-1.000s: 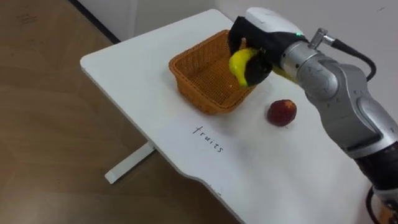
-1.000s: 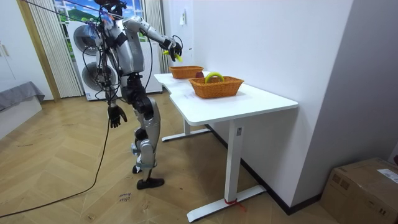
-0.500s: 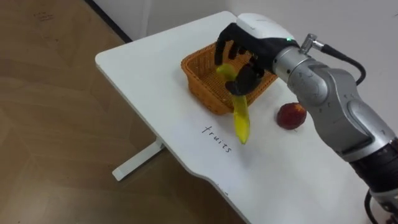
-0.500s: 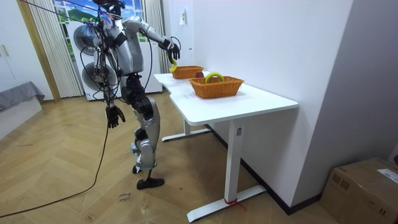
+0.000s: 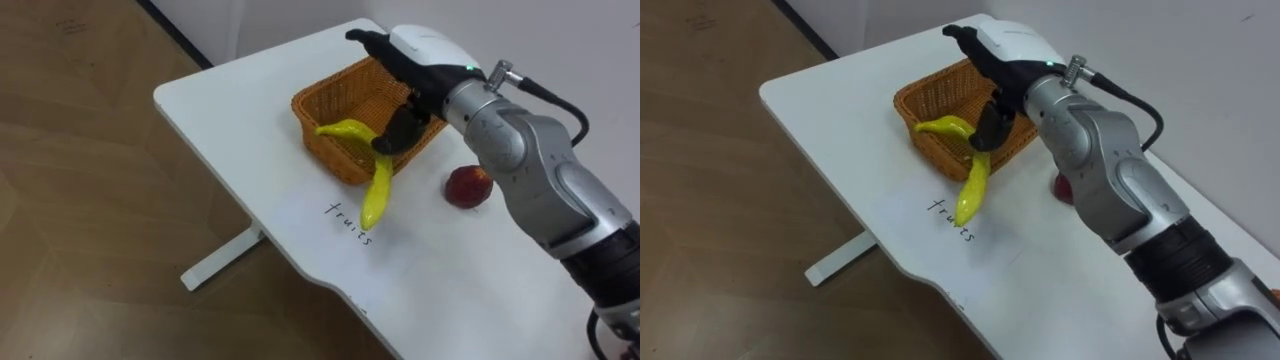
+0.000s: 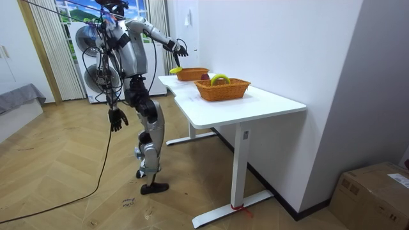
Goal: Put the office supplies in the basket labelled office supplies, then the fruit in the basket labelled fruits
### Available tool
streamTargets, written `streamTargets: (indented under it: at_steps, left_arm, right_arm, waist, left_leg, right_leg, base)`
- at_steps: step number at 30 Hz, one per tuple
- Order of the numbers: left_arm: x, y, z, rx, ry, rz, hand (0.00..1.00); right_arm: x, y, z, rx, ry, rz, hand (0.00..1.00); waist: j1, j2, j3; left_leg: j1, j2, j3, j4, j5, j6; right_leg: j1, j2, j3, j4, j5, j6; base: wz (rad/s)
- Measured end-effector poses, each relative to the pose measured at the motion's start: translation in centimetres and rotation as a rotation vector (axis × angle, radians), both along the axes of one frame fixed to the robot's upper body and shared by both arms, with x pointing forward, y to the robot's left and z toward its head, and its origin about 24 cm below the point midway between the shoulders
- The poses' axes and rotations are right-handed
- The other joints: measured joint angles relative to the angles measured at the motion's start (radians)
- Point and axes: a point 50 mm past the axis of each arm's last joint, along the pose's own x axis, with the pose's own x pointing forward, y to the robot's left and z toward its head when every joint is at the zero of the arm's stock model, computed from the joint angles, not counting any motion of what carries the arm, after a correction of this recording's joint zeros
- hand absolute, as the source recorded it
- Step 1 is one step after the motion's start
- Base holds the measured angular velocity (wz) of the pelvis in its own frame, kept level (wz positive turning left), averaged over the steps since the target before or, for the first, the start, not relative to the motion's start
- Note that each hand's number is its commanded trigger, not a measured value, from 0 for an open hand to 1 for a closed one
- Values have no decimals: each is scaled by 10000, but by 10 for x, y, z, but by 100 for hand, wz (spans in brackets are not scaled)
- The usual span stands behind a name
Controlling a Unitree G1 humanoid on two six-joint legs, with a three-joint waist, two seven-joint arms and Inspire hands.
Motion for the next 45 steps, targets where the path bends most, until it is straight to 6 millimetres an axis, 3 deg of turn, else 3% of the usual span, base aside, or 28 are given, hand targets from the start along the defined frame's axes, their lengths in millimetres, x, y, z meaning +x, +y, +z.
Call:
streamTargets:
  at_steps: [17,27,45]
  left_arm:
    - [-1,0,0,12,10,0,0]
    - [-3,0,0,3,78,27,0]
    - [2,-3,1,136,-169,-272,0]
  right_arm:
    - [2,-3,-4,-32,-3,-9,0]
    - [5,-8,-10,-139,153,-279,0]
    - [16,-33,-36,-174,-11,-1653,0]
  waist:
    - [1,4,3]
    - [-10,142,12]
    - [-25,141,-2]
  left_leg:
    - [15,1,2,-6,-4,-7]
    - [23,9,2,-21,-1,-3]
    - [-67,-67,-71,0,0,-9]
  right_leg:
    - [11,11,116,-5,0,0]
    - [5,20,176,-5,0,0]
    - [-40,24,119,-7,-1,2]
  base:
    - [0]
    - [0]
    - [1]
